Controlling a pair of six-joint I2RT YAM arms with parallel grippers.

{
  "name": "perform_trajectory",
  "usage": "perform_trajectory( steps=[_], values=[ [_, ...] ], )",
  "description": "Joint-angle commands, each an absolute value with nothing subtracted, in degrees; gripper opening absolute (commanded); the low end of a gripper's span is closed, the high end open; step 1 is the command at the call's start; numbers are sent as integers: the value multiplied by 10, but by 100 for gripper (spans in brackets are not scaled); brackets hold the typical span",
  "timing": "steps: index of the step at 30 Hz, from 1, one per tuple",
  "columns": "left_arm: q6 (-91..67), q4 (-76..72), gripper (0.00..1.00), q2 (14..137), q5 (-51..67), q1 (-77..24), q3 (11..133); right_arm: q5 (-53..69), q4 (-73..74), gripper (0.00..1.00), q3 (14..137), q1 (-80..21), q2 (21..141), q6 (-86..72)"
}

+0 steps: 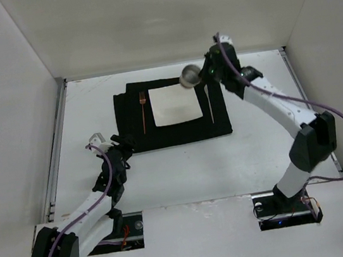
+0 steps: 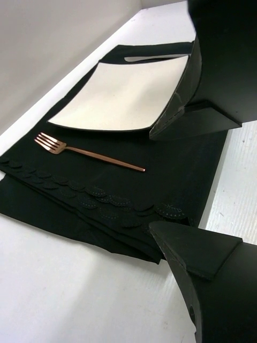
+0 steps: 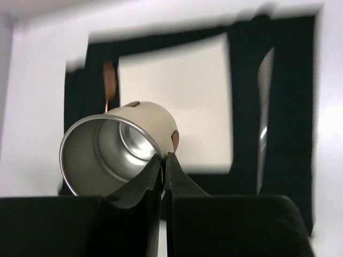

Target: Set the dinner table for one person

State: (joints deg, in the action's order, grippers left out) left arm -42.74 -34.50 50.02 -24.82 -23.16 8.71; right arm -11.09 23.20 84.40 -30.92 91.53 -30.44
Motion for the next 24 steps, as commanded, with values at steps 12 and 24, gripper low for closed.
perform_trajectory(
  steps=[12, 24],
  values=[
    [-434, -391, 60, 529, -254, -234, 88, -105, 334, 7, 1171, -118, 1218, -271],
    [-439, -396, 61, 546, -250, -234, 90, -107, 342, 8, 1185, -113, 1268, -265]
  ],
)
